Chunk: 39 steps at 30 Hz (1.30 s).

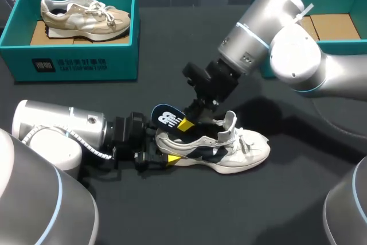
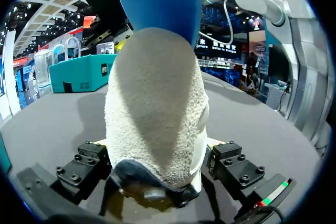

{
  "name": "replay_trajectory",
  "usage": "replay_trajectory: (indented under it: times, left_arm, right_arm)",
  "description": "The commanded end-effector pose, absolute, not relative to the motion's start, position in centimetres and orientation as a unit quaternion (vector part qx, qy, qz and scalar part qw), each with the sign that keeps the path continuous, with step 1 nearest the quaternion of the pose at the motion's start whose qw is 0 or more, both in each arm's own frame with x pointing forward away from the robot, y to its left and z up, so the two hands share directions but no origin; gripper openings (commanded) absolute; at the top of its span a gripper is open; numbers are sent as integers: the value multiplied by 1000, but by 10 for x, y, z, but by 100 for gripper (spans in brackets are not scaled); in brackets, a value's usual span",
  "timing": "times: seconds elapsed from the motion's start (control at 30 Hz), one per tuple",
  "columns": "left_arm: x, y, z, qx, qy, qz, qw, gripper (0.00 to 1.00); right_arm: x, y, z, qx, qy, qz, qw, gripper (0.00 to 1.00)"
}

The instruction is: Take the shoe out of the shoebox, open the shoe tongue, remove and reinsert the insole, then place the shoe into the shoebox

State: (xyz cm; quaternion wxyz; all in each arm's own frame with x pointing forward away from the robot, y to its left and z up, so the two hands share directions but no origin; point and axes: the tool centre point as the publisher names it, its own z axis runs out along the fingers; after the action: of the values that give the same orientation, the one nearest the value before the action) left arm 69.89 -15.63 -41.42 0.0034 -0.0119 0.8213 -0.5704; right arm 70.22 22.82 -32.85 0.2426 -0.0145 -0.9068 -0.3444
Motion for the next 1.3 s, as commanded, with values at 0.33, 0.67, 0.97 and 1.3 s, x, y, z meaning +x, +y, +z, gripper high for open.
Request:
replay_trajectory:
  times: [0.33, 0.67, 0.97, 1.3]
  left_arm:
    - [701, -158, -417, -12, 822, -569, 4, 0]
    - [701, -158, -417, -12, 822, -569, 4, 0]
    - [701, -158, -417, -12, 822, -569, 4, 0]
    - [701, -158, -417, -12, 822, -569, 4, 0]
  right_arm:
    - [700, 255, -278, 60, -921, -356, 144, 0]
    - [700, 255, -278, 60, -921, -356, 144, 0]
    - [701, 259, -237, 101, -887, -438, 101, 0]
    - [696, 258, -209, 97, -841, -516, 131, 0]
